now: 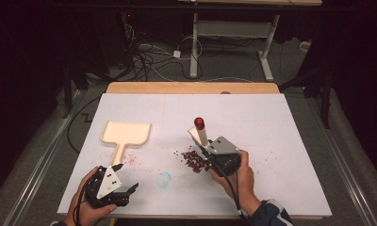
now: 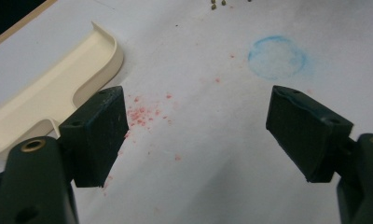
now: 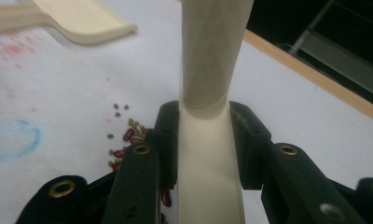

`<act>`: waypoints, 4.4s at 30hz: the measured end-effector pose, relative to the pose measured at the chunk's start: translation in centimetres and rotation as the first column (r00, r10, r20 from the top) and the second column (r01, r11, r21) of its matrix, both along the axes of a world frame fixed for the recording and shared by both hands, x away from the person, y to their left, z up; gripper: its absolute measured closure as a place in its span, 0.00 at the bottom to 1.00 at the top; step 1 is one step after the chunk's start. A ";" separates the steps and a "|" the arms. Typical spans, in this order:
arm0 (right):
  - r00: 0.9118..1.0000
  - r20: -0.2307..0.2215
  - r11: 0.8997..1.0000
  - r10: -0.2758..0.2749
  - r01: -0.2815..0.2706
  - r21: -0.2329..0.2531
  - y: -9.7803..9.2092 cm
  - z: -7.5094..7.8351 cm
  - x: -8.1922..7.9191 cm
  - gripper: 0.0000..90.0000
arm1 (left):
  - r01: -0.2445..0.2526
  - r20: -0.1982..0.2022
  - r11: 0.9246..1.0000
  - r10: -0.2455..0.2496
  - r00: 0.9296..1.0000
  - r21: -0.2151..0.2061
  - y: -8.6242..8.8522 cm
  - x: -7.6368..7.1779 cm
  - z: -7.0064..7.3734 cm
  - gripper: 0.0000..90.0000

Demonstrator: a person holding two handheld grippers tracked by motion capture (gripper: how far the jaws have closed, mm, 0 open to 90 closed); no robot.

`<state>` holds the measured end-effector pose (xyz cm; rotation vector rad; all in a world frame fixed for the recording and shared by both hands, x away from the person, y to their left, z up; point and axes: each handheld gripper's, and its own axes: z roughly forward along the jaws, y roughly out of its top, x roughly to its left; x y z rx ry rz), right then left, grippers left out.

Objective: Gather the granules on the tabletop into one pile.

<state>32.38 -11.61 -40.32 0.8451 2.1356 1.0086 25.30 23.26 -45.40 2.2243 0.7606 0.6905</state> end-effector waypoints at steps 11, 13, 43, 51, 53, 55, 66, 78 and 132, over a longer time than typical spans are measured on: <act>0.987 -0.117 0.969 0.114 -0.085 0.233 0.5 0.5 -0.3 0.76 | -0.015 0.001 1.000 0.015 1.000 0.001 0.2 0.1 0.1 0.22; 0.979 -0.152 0.959 0.135 -0.091 0.268 1.7 -0.2 -0.4 0.76 | -0.020 0.001 1.000 0.020 1.000 -0.003 0.3 0.1 0.1 0.22; 0.970 -0.178 0.966 0.167 -0.125 0.227 1.2 -0.1 0.4 0.76 | 0.012 -0.012 1.000 -0.012 1.000 0.017 -0.3 0.1 -0.2 0.22; 0.872 -0.148 0.880 0.466 -0.439 0.184 -1.8 0.5 -0.8 0.76 | 0.009 -0.003 1.000 -0.009 1.000 0.007 0.0 0.0 0.0 0.22; 0.832 -0.153 0.844 0.533 -0.511 0.164 -2.3 0.2 -1.1 0.76 | 0.009 -0.003 1.000 -0.009 1.000 0.008 -0.1 0.1 0.0 0.22; 0.796 -0.168 0.813 0.581 -0.563 0.145 -2.5 -0.4 -1.4 0.75 | 0.008 -0.006 1.000 -0.008 1.000 0.008 -0.1 0.2 -0.1 0.22; 0.705 -0.176 0.727 0.687 -0.667 0.164 -2.8 -2.2 3.1 0.75 | 0.010 -0.012 1.000 -0.010 1.000 0.011 -0.1 0.3 -0.1 0.22; 0.731 -0.131 0.741 0.670 -0.646 0.182 -2.5 -1.9 5.4 0.75 | 0.012 -0.019 1.000 -0.012 1.000 0.006 -0.2 0.3 -0.2 0.22; 0.839 0.053 0.840 0.541 -0.543 0.018 -2.3 -1.6 8.7 0.76 | 0.010 -0.045 1.000 -0.009 0.999 0.009 -0.2 0.9 -0.4 0.22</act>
